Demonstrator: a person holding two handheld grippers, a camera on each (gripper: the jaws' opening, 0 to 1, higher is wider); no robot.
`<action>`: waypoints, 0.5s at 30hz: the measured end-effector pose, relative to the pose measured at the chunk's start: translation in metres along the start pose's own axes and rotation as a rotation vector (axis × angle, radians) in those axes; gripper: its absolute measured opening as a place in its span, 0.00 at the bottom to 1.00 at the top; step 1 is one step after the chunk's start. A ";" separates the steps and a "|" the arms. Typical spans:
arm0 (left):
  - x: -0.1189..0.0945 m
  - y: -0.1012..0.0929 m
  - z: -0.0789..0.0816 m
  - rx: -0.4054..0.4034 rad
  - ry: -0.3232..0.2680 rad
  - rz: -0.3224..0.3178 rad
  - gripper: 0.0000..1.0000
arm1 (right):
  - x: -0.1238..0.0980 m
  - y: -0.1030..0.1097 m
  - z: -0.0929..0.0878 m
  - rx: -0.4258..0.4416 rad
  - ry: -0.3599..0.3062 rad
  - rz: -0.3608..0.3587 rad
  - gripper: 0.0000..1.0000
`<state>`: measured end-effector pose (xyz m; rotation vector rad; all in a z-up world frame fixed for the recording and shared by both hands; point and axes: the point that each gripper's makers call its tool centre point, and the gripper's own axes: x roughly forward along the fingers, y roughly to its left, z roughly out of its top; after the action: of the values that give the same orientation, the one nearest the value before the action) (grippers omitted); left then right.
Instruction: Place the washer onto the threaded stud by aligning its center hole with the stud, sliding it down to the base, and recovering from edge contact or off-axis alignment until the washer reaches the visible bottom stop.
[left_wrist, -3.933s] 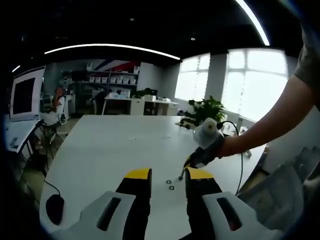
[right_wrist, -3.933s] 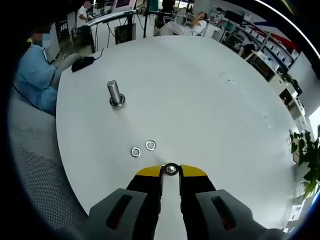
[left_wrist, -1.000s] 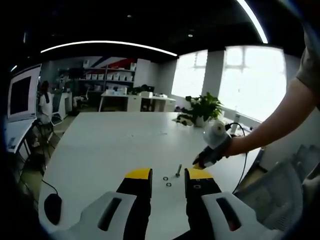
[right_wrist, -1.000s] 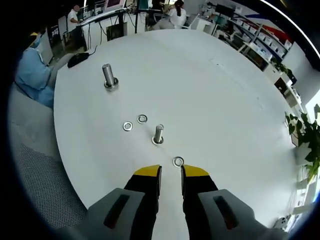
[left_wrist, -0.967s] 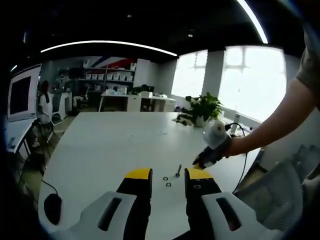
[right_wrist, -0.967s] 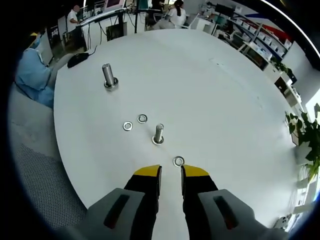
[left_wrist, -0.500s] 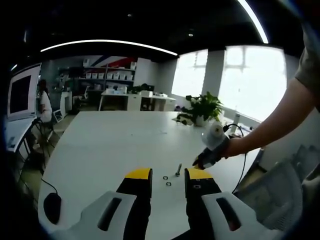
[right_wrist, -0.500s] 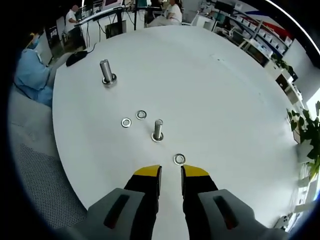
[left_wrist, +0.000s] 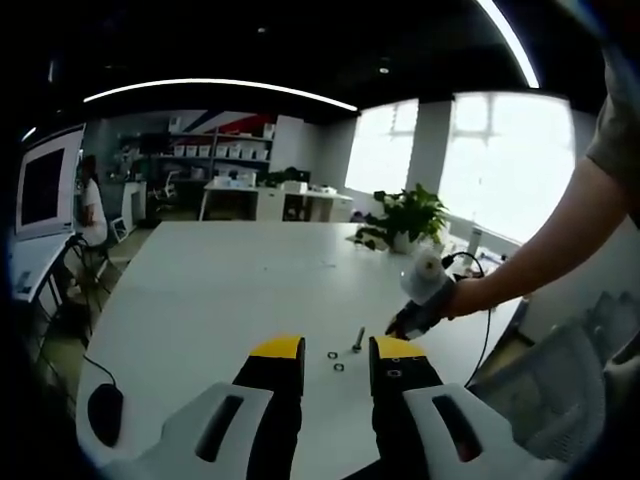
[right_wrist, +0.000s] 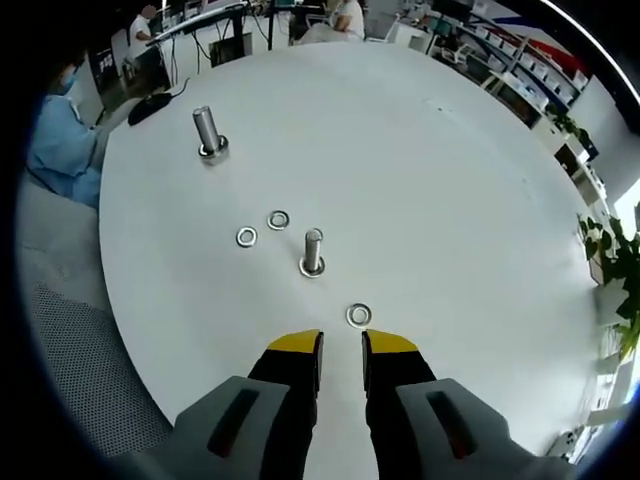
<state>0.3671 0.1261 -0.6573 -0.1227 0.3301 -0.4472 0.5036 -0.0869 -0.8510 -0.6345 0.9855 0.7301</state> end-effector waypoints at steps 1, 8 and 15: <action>0.000 0.000 0.000 0.000 0.000 0.000 0.24 | 0.000 -0.001 -0.001 -0.001 0.002 -0.001 0.18; 0.000 0.001 0.000 -0.001 0.000 0.006 0.24 | 0.005 -0.002 -0.002 0.007 0.013 0.004 0.19; 0.000 0.002 -0.001 0.001 0.006 0.011 0.24 | 0.009 -0.004 -0.001 0.009 0.005 0.008 0.19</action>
<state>0.3678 0.1278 -0.6591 -0.1186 0.3363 -0.4367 0.5095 -0.0879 -0.8585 -0.6252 0.9960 0.7311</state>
